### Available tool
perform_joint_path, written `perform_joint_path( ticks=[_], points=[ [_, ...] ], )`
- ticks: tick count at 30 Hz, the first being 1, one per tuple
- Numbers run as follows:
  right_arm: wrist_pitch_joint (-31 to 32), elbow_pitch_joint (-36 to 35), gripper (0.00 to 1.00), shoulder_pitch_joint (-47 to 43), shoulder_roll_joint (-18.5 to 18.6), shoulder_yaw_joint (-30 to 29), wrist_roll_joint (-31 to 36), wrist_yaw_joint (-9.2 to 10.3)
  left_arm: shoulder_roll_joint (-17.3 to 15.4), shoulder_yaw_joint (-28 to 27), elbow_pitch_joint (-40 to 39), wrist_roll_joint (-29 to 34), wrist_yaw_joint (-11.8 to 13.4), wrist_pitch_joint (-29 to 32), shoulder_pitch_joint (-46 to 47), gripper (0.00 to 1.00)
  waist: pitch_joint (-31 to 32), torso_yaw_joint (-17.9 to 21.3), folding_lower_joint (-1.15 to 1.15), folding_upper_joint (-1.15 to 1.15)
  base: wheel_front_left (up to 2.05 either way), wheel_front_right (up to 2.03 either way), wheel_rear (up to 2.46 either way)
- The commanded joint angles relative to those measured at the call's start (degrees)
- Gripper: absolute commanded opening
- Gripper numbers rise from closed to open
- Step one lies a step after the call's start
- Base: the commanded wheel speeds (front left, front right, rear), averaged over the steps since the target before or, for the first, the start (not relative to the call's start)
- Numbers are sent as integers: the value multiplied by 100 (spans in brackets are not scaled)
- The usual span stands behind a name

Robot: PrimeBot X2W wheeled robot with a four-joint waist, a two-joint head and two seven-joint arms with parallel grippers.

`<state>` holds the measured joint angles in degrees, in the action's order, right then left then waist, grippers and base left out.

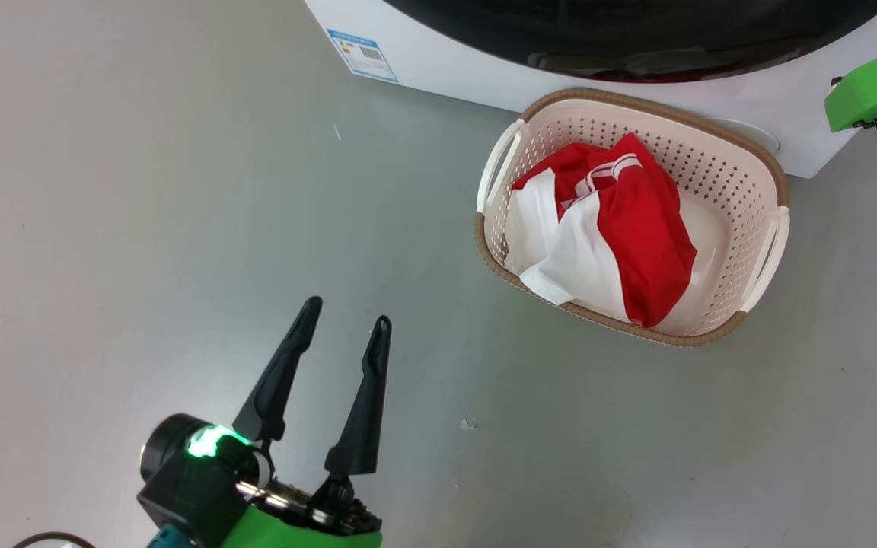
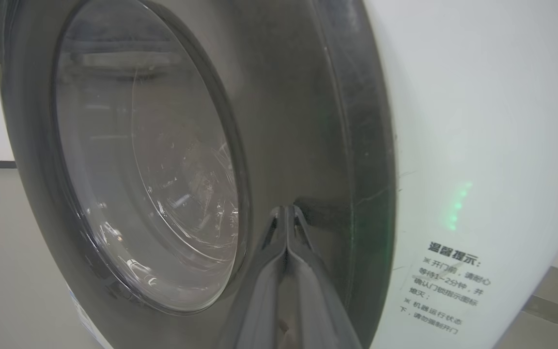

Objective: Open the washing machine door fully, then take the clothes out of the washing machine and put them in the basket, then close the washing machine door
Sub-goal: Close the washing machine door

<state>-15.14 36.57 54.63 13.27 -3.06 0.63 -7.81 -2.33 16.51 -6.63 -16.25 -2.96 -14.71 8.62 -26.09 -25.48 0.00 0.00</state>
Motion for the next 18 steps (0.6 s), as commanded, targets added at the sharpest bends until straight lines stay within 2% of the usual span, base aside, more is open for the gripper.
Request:
perform_joint_path(
  ticks=[1, 11, 18],
  points=[
    [15, -110, 0, 225, 14, -30, 31, 32, -54, -165, -113, -53, 47, -29, 94, 100, -3, -1, 0, 0, 0, 0, 0],
    [15, -189, 0, 94, -113, 58, 121, 32, -54, -215, -125, -41, 78, -29, 125, 100, 82, 92, 0, 0, 0, 0, 0],
    [15, -413, 0, -188, -380, 291, 76, 32, -54, -337, -279, -111, 106, -29, 88, 100, 267, 285, 0, 0, 0, 0, 0]
  ],
)
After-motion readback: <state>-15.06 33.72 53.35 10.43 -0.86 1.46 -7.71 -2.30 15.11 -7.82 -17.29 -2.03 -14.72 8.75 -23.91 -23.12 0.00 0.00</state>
